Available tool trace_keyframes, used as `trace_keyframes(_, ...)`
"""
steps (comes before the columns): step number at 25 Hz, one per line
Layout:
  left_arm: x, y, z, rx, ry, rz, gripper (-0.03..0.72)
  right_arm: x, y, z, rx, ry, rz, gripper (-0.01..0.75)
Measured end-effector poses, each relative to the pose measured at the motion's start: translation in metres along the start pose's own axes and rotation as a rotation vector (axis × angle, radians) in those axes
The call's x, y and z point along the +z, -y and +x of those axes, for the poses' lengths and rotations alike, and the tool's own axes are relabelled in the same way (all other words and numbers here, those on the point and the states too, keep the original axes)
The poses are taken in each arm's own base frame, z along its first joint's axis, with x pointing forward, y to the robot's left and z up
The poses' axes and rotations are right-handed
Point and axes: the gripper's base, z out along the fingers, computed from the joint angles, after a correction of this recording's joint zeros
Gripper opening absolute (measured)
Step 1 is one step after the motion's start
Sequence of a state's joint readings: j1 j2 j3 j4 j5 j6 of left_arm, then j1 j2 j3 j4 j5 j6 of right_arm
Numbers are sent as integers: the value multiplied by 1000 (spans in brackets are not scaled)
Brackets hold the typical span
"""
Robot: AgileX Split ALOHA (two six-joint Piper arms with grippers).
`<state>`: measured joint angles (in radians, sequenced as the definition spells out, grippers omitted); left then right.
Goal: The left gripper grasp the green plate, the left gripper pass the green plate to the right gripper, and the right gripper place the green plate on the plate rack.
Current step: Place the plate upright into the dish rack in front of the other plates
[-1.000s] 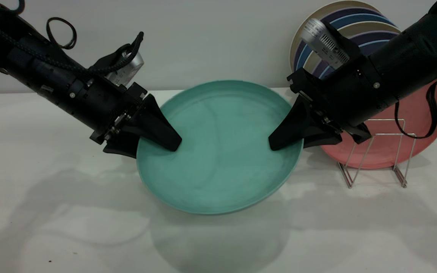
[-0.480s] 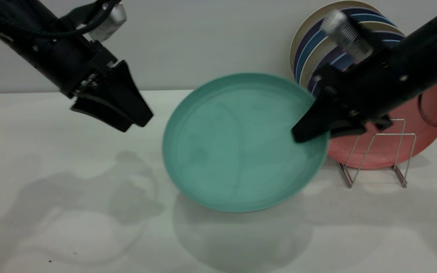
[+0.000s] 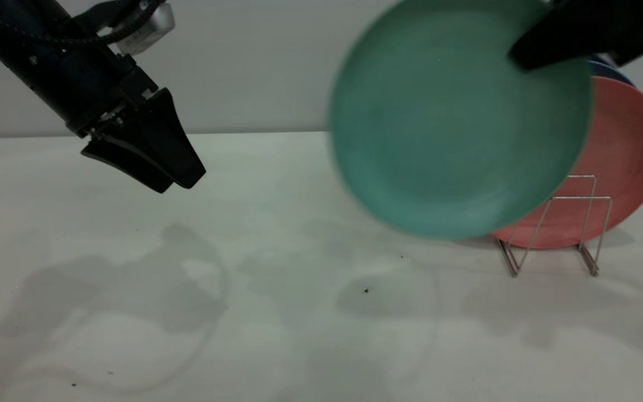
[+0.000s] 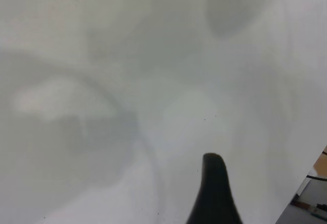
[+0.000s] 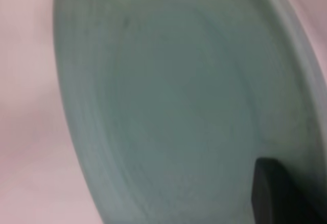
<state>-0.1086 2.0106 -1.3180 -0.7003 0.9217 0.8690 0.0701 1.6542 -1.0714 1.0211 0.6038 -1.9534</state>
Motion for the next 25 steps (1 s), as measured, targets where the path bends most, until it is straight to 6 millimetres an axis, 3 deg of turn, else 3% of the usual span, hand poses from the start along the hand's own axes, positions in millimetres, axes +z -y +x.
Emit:
trace_keyframes(4,0,0,0,-1,-3,2,589,-14,21,12,-78,-79,181,60)
trace_keyframes(10,0,0,0,-1,-3,2,589,-27,35,33,-110,-157,241,64)
trace_keyframes(25,0,1,-1,-11,9,11,589,-27,35,49,-170,-202,189,69)
